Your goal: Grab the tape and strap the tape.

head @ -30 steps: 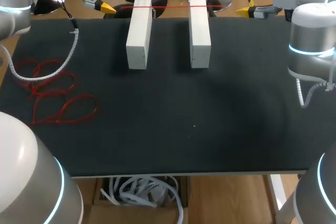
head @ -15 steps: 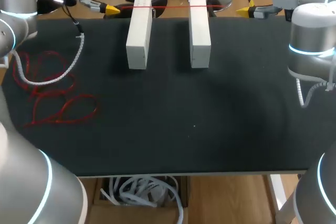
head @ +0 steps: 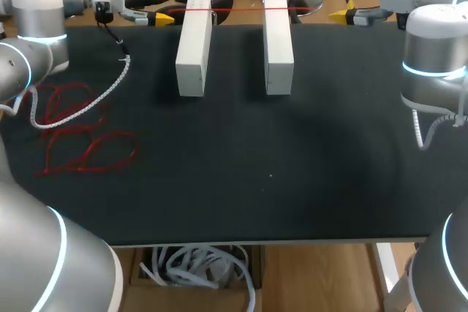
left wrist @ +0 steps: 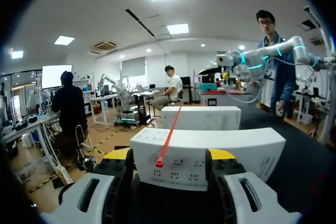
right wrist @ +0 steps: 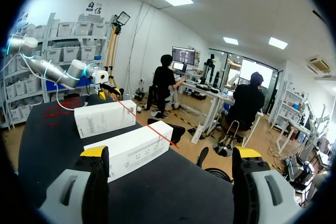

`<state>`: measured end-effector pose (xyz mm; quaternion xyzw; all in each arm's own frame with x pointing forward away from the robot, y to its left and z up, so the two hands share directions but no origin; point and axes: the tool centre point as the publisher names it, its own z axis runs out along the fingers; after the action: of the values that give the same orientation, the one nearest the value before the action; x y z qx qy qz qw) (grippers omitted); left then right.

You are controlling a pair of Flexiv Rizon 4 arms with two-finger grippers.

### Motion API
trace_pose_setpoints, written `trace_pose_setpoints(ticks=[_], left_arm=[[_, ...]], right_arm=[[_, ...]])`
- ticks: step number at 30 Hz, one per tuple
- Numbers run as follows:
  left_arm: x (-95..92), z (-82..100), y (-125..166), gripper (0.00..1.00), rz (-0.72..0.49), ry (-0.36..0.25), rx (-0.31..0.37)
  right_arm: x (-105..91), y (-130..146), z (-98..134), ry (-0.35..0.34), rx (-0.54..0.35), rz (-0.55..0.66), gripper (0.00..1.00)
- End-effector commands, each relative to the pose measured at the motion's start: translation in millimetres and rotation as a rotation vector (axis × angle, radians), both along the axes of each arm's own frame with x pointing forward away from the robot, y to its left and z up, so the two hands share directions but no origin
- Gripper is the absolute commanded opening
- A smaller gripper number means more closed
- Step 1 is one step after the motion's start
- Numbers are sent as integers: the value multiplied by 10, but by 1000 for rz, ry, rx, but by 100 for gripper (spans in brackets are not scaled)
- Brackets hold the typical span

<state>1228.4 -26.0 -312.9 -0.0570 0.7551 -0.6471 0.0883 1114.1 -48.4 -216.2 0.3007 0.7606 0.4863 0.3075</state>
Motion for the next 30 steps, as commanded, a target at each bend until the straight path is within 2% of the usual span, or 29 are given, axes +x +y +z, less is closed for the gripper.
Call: trace_pose_setpoints(ticks=[1, 2, 3, 5, 9, 12, 16, 19, 30], left_arm=[[117, -103, 17, 60, -576, 73, -99], [119, -108, 19, 65, -583, 75, -100], [120, -109, 20, 64, -586, 74, -100], [122, -113, 18, 54, -601, 81, -94], [113, -126, -6, 40, -615, 88, -94], [87, -133, -34, 35, -624, 91, -98], [59, -148, -60, 33, -634, 91, -103], [44, -153, -78, 25, -638, 92, -105], [-4, -176, -87, 23, -646, 97, -112]], right_arm=[[1, -7, -3, -1, 2, 2, 100], [1, -7, -3, -1, 2, 2, 100], [1, -7, -3, -1, 2, 2, 100], [1, -7, -3, -1, 2, 2, 100], [1, -7, -3, -1, 2, 2, 100], [1, -7, -3, -1, 2, 2, 100], [1, -7, -3, -1, 2, 2, 100], [1, -7, -3, -1, 2, 2, 100], [1, -7, -3, -1, 2, 2, 100]])
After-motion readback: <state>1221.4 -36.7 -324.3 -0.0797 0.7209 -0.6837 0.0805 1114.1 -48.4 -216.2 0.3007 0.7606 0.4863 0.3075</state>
